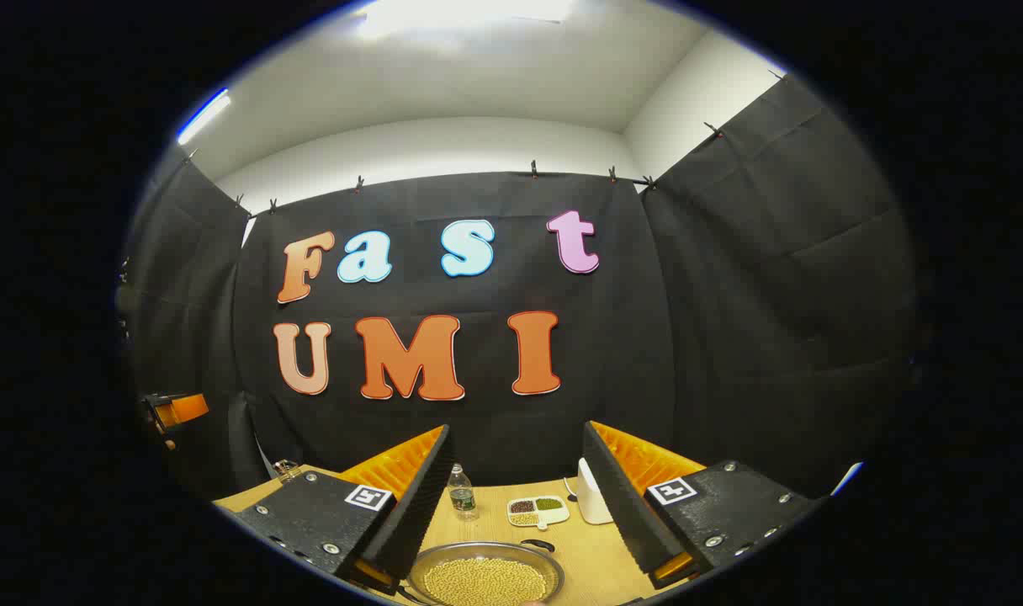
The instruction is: First push the handle of the pot to place it horizontally, then grasp the pot with both hands and set it on the induction cooktop.
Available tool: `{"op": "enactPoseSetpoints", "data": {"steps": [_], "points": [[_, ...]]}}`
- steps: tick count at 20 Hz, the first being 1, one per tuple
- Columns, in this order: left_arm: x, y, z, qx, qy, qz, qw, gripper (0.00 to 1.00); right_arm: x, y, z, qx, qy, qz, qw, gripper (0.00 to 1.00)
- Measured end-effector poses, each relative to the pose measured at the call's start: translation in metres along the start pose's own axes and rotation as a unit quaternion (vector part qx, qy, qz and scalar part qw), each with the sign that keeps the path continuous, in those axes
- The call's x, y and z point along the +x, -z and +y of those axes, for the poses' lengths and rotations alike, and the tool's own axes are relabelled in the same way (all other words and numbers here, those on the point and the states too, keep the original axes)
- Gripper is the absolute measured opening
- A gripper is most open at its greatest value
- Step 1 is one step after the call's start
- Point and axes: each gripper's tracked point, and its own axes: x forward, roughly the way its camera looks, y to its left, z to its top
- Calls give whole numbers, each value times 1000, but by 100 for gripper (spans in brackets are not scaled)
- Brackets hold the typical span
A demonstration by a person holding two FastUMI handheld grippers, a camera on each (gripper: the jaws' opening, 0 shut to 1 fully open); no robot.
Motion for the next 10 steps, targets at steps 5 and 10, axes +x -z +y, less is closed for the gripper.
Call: {"op": "enactPoseSetpoints", "data": {"steps": [5,10], "points": [[-3,0,-2,4,0,0,1000,97,-2,-1,-2,3,-1,0,1000,95],[-6,-3,-5,9,1,-2,1000,96,-2,1,-2,8,-8,3,1000,95]]}}
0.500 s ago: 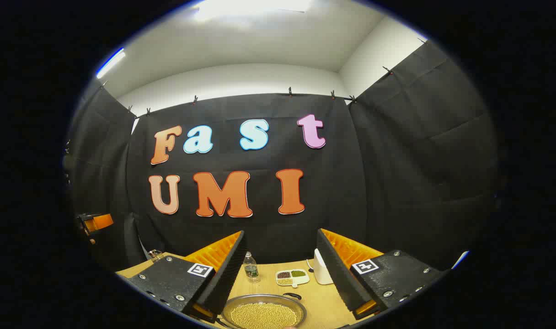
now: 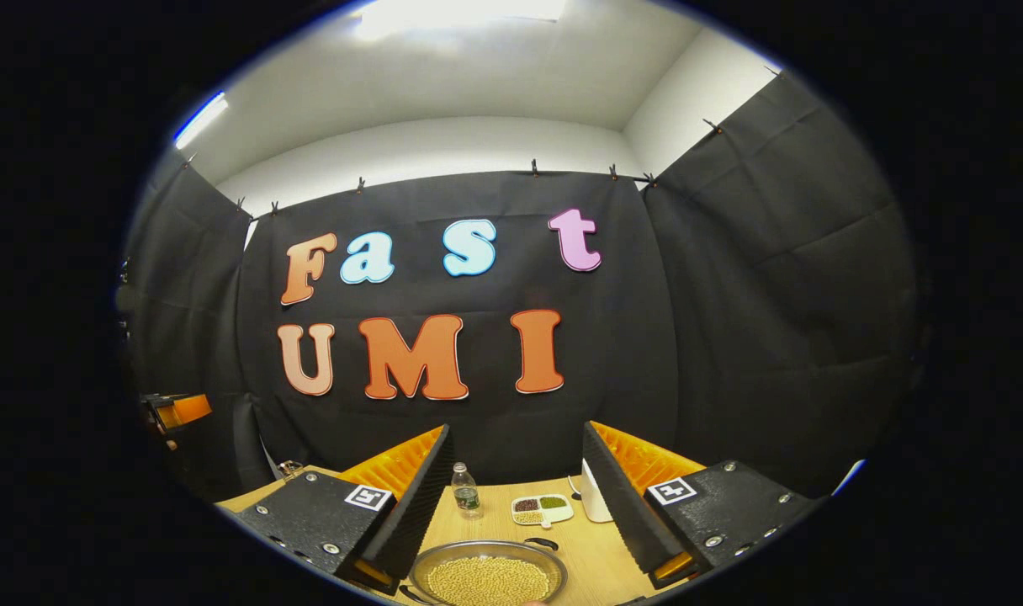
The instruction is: First push the handle of the pot to place it horizontally, then grasp the pot with both hands and set it on the induction cooktop.
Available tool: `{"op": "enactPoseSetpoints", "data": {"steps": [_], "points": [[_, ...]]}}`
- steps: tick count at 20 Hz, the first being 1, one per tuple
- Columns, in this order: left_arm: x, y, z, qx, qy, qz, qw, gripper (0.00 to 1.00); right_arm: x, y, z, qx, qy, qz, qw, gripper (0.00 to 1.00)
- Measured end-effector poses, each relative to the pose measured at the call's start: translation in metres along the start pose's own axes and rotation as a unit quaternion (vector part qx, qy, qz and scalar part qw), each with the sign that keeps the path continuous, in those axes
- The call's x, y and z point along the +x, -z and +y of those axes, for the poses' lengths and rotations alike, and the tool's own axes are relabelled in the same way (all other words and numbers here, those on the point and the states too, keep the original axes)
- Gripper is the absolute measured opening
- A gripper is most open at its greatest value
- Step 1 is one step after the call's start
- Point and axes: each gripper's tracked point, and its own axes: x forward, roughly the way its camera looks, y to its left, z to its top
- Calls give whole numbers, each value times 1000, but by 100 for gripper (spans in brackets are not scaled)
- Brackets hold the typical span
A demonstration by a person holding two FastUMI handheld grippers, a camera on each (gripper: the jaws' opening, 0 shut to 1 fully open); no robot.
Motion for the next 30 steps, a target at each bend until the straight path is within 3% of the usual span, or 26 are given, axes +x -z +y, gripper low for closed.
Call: {"op": "enactPoseSetpoints", "data": {"steps": [15,17,18,21,28,30], "points": [[2,6,-4,-1,-7,5,1000,96,4,17,-20,24,12,19,999,93],[2,5,-5,-3,-6,5,1000,96,4,19,-20,25,12,21,999,83],[2,7,-6,-4,-5,5,1000,97,5,21,-23,24,14,22,999,71],[-1,11,-7,-6,-2,9,1000,97,7,26,-26,19,17,24,999,60],[2,19,2,-11,-12,17,1000,97,3,46,-22,6,12,39,999,17],[1,21,4,-10,-16,17,1000,97,2,56,-18,12,4,48,999,13]]}}
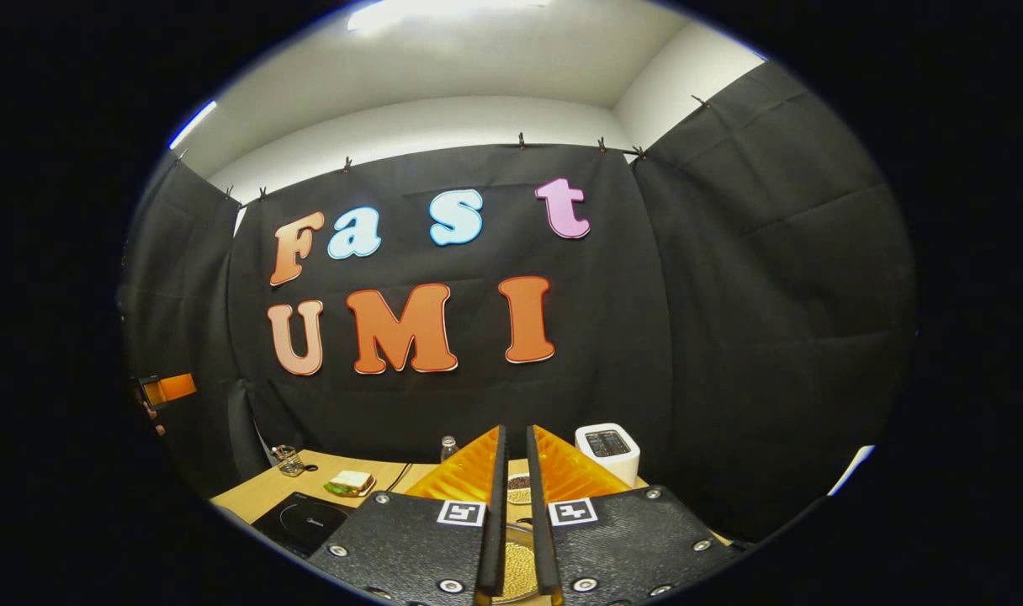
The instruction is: First push the handle of the pot to place it horizontally, then grasp the pot with both hands and set it on the induction cooktop.
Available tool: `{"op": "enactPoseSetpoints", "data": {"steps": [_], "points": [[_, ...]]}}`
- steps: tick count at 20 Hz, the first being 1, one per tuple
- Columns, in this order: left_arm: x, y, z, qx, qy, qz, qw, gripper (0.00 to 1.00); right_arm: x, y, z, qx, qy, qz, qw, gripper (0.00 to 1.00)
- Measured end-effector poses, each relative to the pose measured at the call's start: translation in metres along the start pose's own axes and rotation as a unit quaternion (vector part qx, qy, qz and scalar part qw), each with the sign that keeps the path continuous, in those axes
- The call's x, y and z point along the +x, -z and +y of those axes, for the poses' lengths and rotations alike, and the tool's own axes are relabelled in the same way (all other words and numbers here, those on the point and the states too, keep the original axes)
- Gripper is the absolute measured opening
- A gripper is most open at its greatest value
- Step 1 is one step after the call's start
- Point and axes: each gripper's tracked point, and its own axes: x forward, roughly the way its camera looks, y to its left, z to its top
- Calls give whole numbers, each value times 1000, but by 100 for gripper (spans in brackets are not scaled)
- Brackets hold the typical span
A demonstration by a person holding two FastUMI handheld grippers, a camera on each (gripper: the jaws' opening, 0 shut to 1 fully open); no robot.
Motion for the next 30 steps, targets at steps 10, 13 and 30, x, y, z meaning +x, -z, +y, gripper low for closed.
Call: {"op": "enactPoseSetpoints", "data": {"steps": [10,13,30], "points": [[0,13,9,-2,0,13,1000,97,-6,67,1,7,0,46,999,0],[1,18,13,-2,-2,17,1000,97,-11,95,5,9,-3,71,997,0],[-15,35,13,2,17,32,999,96,-64,237,36,-10,-40,211,977,0]]}}
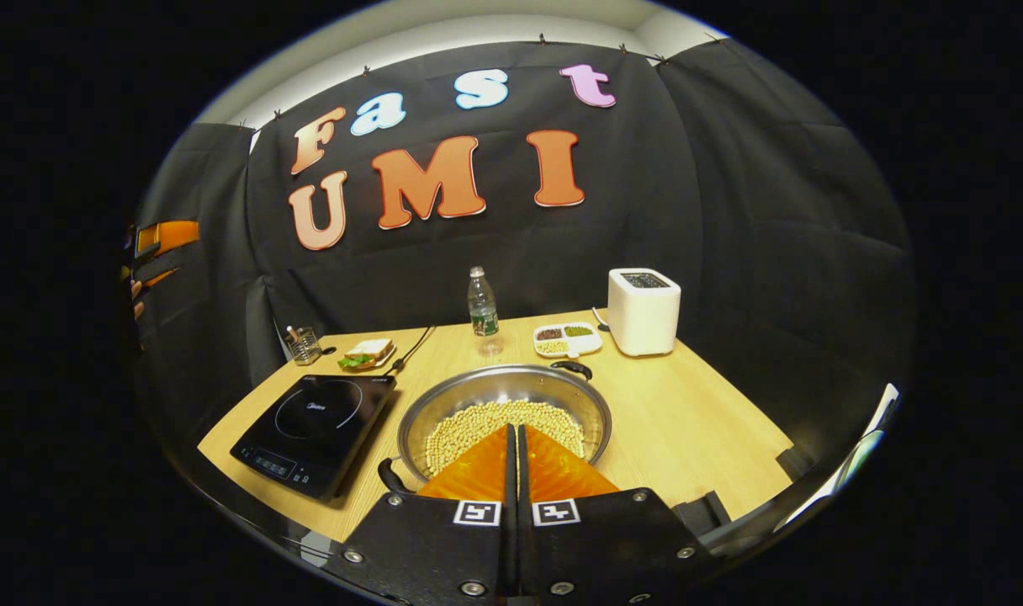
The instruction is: First push the handle of the pot to place it horizontally, then grasp the pot with both hands and set it on the induction cooktop.
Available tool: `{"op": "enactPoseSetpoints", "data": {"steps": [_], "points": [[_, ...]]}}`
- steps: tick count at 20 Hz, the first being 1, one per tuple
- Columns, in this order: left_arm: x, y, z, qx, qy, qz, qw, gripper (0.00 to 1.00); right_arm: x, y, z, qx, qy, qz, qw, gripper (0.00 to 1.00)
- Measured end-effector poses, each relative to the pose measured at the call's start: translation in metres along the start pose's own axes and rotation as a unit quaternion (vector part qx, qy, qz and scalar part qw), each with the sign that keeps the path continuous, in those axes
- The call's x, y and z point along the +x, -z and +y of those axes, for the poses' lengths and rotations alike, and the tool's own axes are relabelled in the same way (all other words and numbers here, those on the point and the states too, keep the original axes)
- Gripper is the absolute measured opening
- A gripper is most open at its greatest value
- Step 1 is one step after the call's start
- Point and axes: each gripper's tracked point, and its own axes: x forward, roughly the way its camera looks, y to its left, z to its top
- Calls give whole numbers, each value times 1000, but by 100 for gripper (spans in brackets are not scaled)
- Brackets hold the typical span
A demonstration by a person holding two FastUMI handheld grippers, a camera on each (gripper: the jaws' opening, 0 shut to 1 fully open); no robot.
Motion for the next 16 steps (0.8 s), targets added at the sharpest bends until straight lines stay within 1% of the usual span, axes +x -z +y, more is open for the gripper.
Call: {"op": "enactPoseSetpoints", "data": {"steps": [3,6,10,12,16], "points": [[-2,2,-1,4,3,1,1000,96,3,28,10,-1,-11,30,999,0],[-6,7,-1,9,5,5,1000,98,4,58,27,-6,-34,62,998,0],[-6,12,-2,8,12,7,1000,97,0,94,46,-12,-63,102,993,0],[-4,17,0,9,13,12,1000,97,-3,104,56,-8,-74,113,991,0],[0,29,6,6,15,25,1000,97,5,118,68,-20,-77,130,988,0]]}}
